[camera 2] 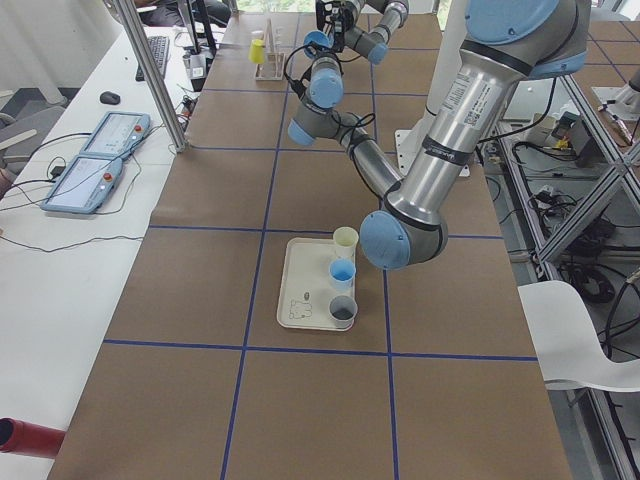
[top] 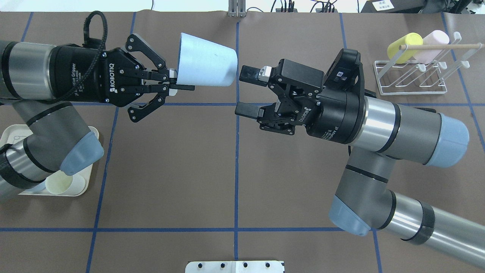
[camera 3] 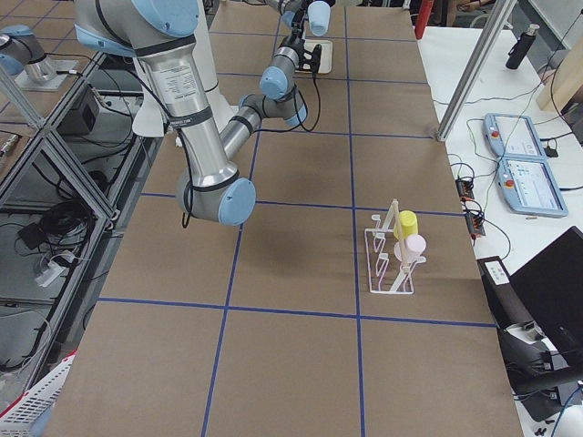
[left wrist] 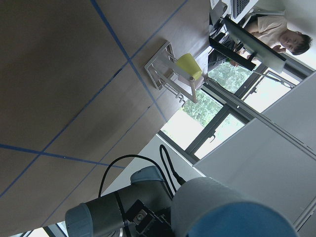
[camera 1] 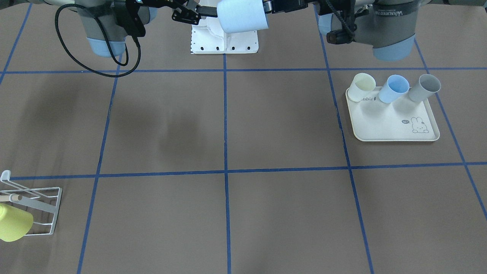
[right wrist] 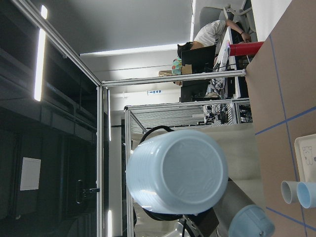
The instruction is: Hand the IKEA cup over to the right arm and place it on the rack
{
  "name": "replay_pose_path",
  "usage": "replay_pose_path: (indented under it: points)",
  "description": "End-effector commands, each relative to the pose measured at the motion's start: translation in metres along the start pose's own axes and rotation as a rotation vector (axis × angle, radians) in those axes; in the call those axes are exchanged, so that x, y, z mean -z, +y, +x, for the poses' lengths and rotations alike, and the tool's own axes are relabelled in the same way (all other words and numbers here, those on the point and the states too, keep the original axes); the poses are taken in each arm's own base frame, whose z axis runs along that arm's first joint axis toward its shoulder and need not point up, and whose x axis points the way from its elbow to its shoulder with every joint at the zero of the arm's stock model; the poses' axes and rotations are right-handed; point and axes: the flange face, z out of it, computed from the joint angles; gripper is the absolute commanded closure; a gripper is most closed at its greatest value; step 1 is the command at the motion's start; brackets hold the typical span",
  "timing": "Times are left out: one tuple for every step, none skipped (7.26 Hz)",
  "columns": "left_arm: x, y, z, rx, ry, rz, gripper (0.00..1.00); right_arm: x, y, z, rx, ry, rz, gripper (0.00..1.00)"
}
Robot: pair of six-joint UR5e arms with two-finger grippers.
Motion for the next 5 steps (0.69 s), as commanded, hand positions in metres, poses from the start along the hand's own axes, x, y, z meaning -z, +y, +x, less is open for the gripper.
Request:
replay_pose_path:
  points:
    - [-0.004,0.008,-0.012,0.056,0.023,-0.068,1.0,-0.006,0.0,-0.001,-0.005,-0.016,0.017,0.02]
    - [-0.009,0.011,-0.02,0.061,0.014,-0.092,1.0,-0.01,-0.001,-0.002,-0.005,-0.022,0.02,0.02]
    - [-0.011,0.012,-0.023,0.061,0.012,-0.1,1.0,-0.013,0.001,-0.004,-0.006,-0.032,0.018,0.02]
    - [-0.011,0.013,-0.024,0.061,0.011,-0.105,1.0,-0.015,0.0,-0.005,-0.008,-0.037,0.025,0.02]
    - [-0.012,0.014,-0.026,0.061,0.009,-0.112,1.0,-0.015,0.001,-0.004,-0.01,-0.035,0.025,0.03]
